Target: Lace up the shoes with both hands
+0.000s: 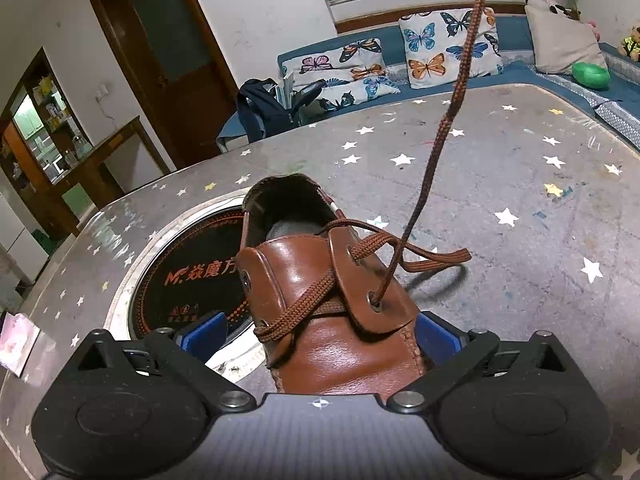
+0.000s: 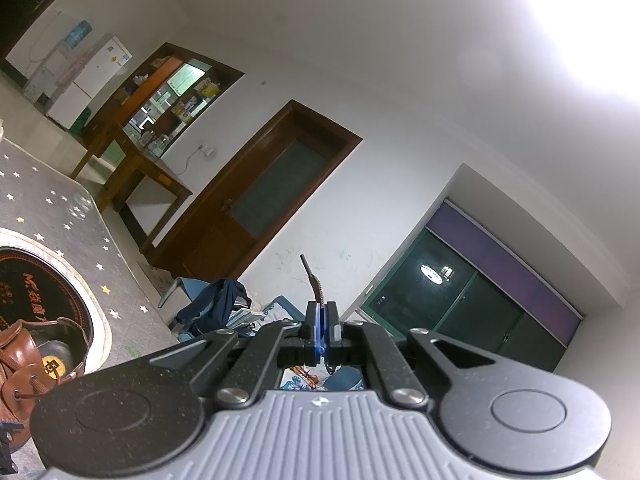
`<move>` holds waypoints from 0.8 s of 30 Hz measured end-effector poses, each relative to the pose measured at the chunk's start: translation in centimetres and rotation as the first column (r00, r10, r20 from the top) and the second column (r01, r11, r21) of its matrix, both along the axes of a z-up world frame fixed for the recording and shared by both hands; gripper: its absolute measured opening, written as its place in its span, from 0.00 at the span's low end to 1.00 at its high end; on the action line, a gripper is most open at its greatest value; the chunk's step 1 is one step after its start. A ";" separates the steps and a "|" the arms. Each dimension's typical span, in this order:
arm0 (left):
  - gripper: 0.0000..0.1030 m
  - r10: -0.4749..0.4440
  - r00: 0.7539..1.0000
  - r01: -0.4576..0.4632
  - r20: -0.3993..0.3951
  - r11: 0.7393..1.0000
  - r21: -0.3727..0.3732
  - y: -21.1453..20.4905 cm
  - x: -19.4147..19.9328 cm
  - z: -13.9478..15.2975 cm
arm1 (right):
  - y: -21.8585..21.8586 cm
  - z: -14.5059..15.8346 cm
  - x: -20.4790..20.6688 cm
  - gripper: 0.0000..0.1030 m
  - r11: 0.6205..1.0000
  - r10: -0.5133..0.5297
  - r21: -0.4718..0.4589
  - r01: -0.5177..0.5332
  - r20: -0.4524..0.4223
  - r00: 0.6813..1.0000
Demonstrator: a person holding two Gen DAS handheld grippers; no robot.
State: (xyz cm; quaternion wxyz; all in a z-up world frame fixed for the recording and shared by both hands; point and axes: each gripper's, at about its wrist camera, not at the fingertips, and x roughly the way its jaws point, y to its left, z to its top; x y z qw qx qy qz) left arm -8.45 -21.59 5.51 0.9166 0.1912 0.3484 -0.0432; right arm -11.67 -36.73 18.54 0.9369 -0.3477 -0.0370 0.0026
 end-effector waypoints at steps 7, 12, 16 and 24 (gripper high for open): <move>0.98 -0.035 0.999 0.034 -0.010 0.997 -0.064 2.6 -0.8 0.7 | 0.2 -0.1 0.0 0.01 1.000 -0.003 -0.009 0.003 -0.009 1.000; 0.88 -0.045 0.998 0.038 -0.039 0.986 -0.164 5.3 -1.3 1.5 | 0.3 -0.3 0.2 0.01 1.000 -0.009 -0.013 0.008 -0.018 1.000; 0.76 -0.026 0.999 0.014 -0.040 0.963 -0.270 7.4 -1.1 2.6 | 0.5 -0.6 0.2 0.01 1.000 -0.006 -0.018 0.006 -0.023 1.000; 0.43 0.044 0.999 -0.047 -0.018 0.904 -0.424 8.4 0.4 3.8 | 1.2 -1.6 -0.4 0.01 1.000 0.019 -0.017 -0.020 -0.062 0.998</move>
